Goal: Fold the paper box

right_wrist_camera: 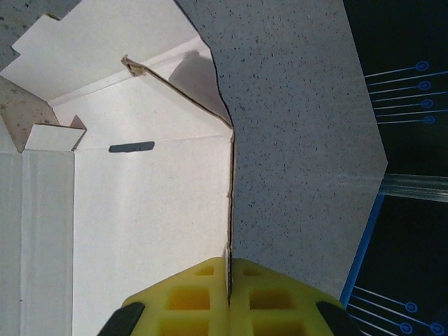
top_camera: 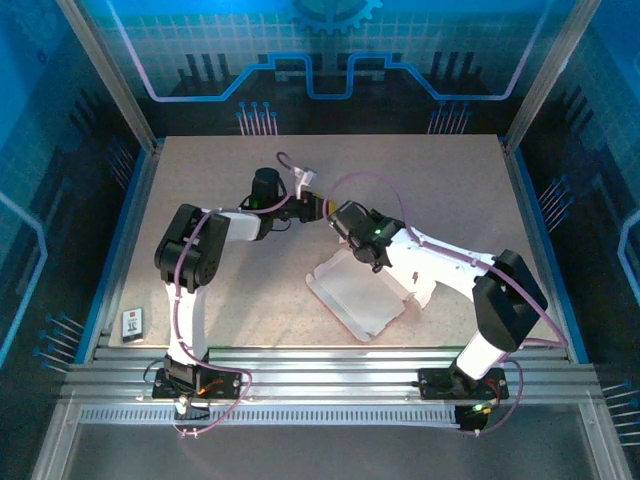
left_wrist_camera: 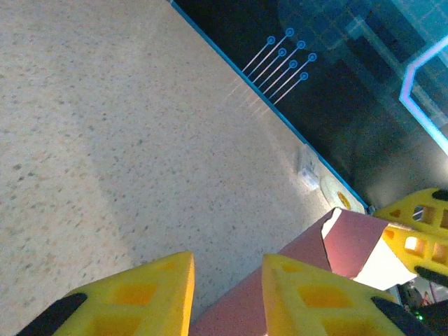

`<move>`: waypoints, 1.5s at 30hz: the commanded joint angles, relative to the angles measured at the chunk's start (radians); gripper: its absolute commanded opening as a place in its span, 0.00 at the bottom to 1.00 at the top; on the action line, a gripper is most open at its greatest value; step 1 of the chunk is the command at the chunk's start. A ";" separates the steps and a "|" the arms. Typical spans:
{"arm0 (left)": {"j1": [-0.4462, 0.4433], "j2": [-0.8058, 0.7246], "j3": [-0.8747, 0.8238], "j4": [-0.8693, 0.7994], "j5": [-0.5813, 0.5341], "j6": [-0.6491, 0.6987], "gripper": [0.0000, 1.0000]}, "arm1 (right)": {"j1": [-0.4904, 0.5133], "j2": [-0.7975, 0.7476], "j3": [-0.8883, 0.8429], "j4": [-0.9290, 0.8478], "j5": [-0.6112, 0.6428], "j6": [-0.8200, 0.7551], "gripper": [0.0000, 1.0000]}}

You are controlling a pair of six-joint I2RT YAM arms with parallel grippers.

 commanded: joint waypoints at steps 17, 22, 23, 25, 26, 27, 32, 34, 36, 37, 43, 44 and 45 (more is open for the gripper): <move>-0.037 -0.145 0.027 -0.220 0.004 0.107 0.38 | 0.011 -0.005 -0.020 0.000 -0.039 -0.009 0.04; -0.038 -0.173 0.058 -0.315 0.011 0.154 0.40 | 0.011 -0.004 -0.020 0.005 -0.041 -0.008 0.04; -0.040 -0.175 0.062 -0.337 0.011 0.171 0.39 | 0.011 -0.004 -0.020 0.006 -0.041 -0.009 0.04; -0.045 -0.175 0.066 -0.374 0.011 0.204 0.38 | 0.011 -0.005 -0.023 0.009 -0.044 -0.010 0.04; -0.047 -0.173 0.068 -0.387 0.018 0.219 0.38 | 0.010 -0.006 -0.023 0.010 -0.045 -0.011 0.04; -0.051 -0.169 0.075 -0.405 0.024 0.234 0.38 | 0.010 -0.005 -0.023 0.011 -0.046 -0.011 0.04; -0.066 -0.143 0.133 -0.536 0.005 0.335 0.37 | 0.010 -0.007 -0.025 0.012 -0.049 -0.009 0.04; -0.069 -0.135 0.150 -0.560 0.003 0.346 0.37 | 0.010 -0.007 -0.026 0.012 -0.049 -0.010 0.04; -0.076 -0.128 0.167 -0.592 -0.009 0.370 0.36 | 0.010 -0.009 -0.028 0.015 -0.049 -0.009 0.04; -0.078 -0.123 0.175 -0.608 -0.012 0.382 0.37 | 0.009 -0.010 -0.028 0.016 -0.049 -0.009 0.04; -0.097 -0.107 0.224 -0.720 -0.087 0.463 0.35 | 0.006 -0.014 -0.031 0.016 -0.054 -0.009 0.04; -0.101 -0.104 0.234 -0.742 -0.097 0.475 0.36 | 0.006 -0.013 -0.031 0.016 -0.055 -0.010 0.04; -0.104 -0.100 0.245 -0.764 -0.110 0.488 0.36 | 0.006 -0.013 -0.031 0.016 -0.054 -0.009 0.04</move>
